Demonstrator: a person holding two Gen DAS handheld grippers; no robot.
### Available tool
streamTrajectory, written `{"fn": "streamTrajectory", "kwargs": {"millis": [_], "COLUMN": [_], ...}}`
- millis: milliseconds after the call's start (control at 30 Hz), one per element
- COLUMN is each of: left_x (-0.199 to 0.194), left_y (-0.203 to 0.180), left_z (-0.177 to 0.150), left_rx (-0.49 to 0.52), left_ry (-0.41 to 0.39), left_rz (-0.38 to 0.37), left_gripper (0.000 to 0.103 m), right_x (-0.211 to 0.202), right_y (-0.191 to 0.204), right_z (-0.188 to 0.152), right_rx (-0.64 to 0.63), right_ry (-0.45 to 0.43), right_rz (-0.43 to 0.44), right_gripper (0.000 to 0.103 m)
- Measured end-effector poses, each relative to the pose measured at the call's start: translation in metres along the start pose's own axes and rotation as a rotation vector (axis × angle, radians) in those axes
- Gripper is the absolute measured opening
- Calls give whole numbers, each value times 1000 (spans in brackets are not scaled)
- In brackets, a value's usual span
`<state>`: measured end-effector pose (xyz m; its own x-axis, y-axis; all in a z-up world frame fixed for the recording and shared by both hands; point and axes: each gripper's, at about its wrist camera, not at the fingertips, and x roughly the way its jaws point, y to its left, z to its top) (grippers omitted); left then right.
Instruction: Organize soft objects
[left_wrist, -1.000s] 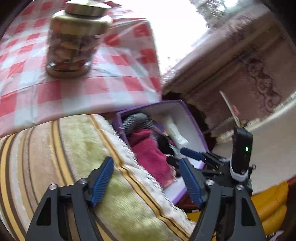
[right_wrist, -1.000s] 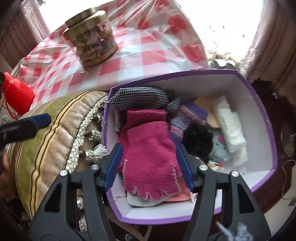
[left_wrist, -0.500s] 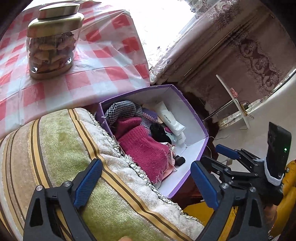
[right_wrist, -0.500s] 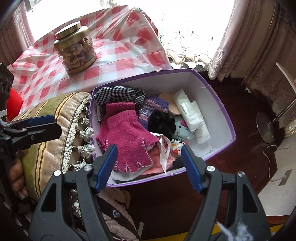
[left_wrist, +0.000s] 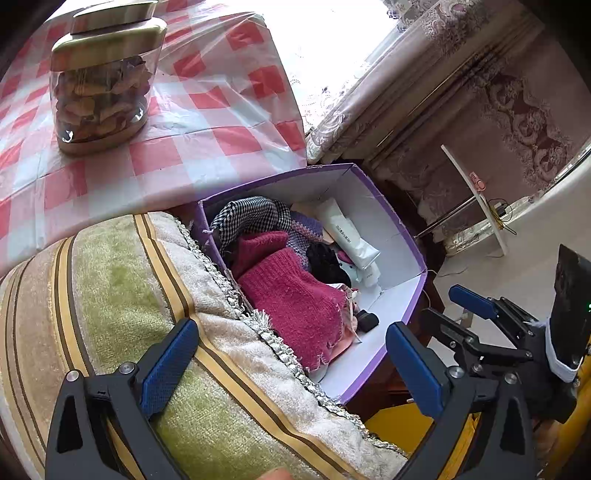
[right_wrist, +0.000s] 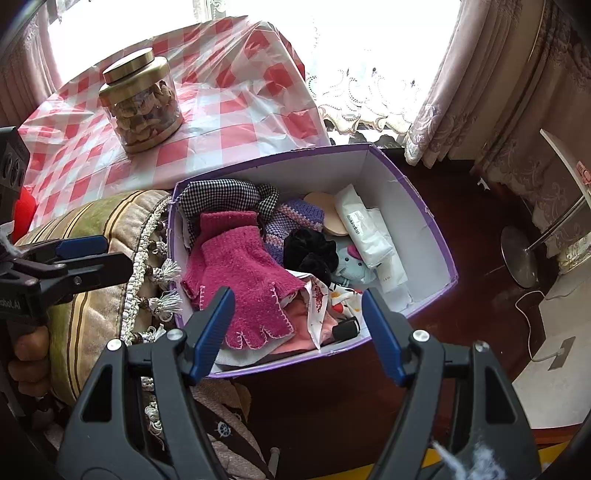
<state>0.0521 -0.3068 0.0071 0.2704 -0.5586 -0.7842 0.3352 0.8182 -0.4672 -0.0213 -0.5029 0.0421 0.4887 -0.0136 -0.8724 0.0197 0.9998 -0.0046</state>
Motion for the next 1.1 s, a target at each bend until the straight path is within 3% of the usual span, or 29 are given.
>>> {"fn": "streamTrajectory", "kwargs": {"millis": [1100], "left_x": [0], "left_y": [1], "left_z": [0], "left_rx": [-1], "left_ry": [-2], "left_rz": [-1], "left_gripper": [102], "right_x": [2], "right_y": [-2], "right_z": [-1], "right_rx": [2], "right_ry": [3], "right_rz": [1], "right_gripper": [74]}}
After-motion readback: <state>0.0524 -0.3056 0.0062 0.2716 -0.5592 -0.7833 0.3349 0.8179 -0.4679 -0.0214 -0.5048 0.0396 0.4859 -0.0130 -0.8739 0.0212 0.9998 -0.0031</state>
